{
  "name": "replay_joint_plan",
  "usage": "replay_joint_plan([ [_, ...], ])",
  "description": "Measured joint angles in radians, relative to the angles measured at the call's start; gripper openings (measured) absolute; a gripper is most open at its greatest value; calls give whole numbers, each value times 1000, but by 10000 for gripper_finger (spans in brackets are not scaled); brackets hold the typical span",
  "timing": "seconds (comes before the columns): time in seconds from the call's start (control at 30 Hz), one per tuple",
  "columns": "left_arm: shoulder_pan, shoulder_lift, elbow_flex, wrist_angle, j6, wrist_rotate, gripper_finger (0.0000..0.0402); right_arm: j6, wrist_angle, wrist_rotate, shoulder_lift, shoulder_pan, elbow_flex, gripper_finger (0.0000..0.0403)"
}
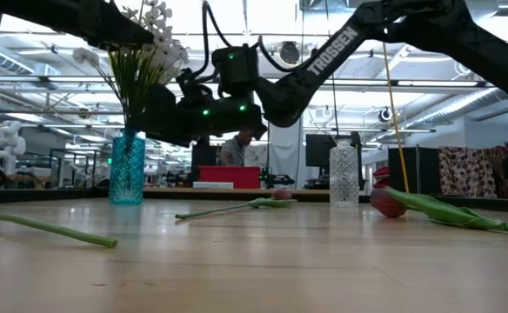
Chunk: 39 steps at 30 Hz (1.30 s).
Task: Sort flowers into vase by color
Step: Put the white flowers into the blue vase
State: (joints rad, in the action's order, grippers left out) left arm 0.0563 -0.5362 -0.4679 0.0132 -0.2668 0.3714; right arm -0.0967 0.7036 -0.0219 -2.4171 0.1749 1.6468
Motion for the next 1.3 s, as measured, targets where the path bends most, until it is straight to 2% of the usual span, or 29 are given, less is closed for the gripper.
replay_joint_plan([
  [0.13,0,0,0,8,0,0,289,3,4,58,-3,1,10,314],
  [0.27,0,0,0,8,0,0,289,3,22,24,-4,8,11,334],
  [0.63,0,0,0,7,0,0,289,40,55,-34,-9,18,26,336],
  [1.1,0,0,0,4,3,0,288,56,-21,-36,-110,20,180,336],
  [1.3,0,0,0,4,2,-3,288,58,-77,-58,-161,23,275,318],
])
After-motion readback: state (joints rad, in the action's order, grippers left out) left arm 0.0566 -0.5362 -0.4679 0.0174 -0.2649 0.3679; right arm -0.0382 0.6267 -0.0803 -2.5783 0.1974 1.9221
